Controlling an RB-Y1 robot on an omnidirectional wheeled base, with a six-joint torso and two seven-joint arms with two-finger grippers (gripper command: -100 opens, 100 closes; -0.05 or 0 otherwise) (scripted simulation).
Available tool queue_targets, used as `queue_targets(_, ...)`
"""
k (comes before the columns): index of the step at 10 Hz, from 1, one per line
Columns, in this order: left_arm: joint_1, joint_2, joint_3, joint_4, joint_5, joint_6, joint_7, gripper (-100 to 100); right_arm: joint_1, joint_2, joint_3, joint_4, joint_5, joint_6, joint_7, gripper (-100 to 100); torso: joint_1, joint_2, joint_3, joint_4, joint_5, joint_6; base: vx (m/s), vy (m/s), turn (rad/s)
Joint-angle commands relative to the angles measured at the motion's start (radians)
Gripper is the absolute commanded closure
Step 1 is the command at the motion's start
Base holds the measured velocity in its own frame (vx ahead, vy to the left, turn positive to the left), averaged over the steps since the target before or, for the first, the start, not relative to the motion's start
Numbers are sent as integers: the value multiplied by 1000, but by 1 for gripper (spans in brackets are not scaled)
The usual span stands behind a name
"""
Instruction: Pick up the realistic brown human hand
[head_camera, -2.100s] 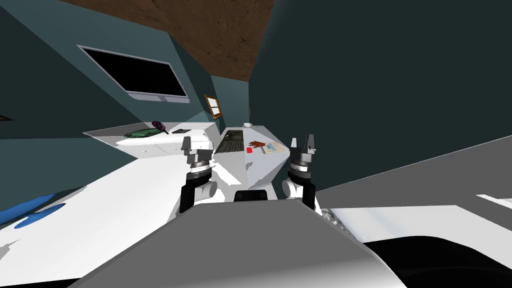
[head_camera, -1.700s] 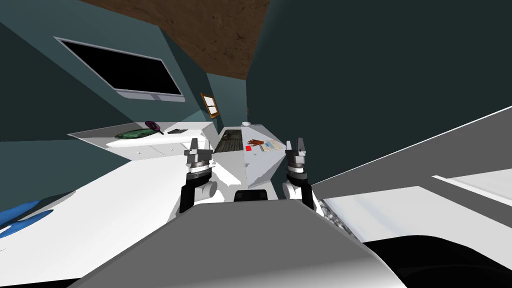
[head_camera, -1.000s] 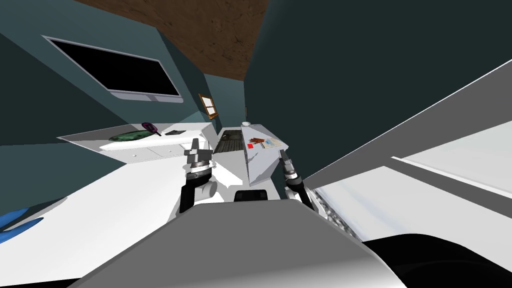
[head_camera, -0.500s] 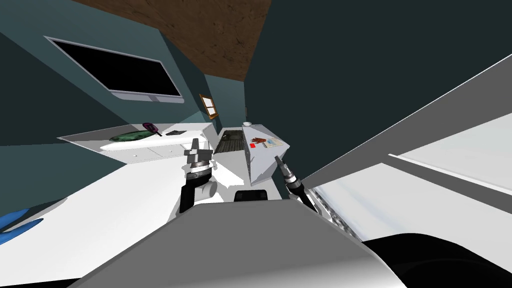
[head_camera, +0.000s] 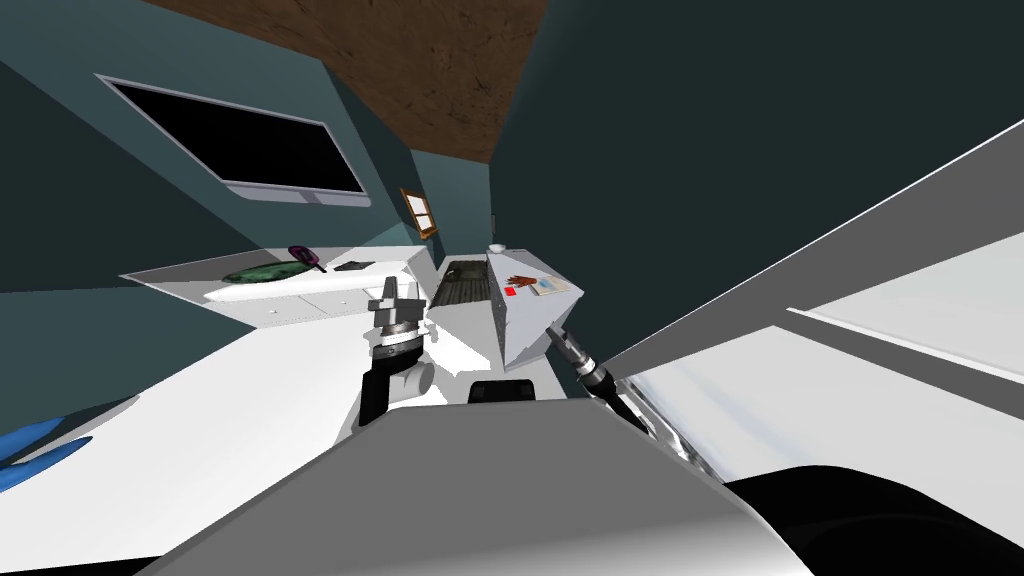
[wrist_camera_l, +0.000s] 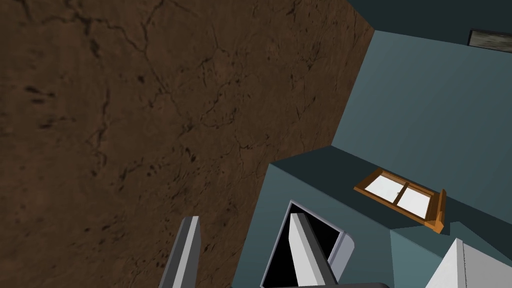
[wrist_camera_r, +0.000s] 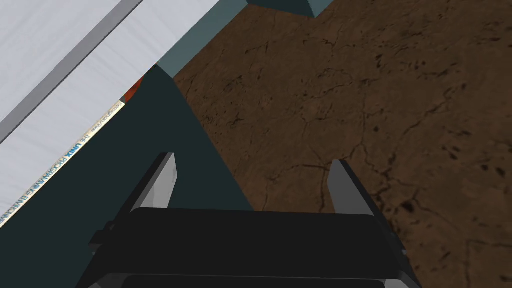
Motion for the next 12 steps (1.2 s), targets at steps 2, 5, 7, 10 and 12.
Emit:
queue_targets(2, 0, 0, 0, 0, 0, 0, 0, 0, 10, -80, 10, 62, 43, -15, 16, -100, 0, 0, 0, 0, 0, 0, 8, 69, 7)
queue_targets(5, 0, 0, 0, 0, 0, 0, 0, 0, 14, -168, 12, 111, 70, -28, 24, -100, 1, 0, 0, 0, 0, 0, 2, 69, 4)
queue_targets(7, 0, 0, 0, 0, 0, 0, 0, 0, 16, -224, 14, 160, 96, -41, 32, -100, -2, 0, 0, 0, 0, 0, 7, 40, 4)
queue_targets(10, 0, 0, 0, 0, 0, 0, 0, 0, 18, -317, 15, 211, 122, -52, 40, -100, 1, 0, 0, 0, 0, 0, 3, 70, 1)
queue_targets(12, 0, 0, 0, 0, 0, 0, 0, 0, 20, -375, 16, 255, 147, -63, 48, -100, -2, 0, 0, 0, 0, 0, -3, 40, 5)
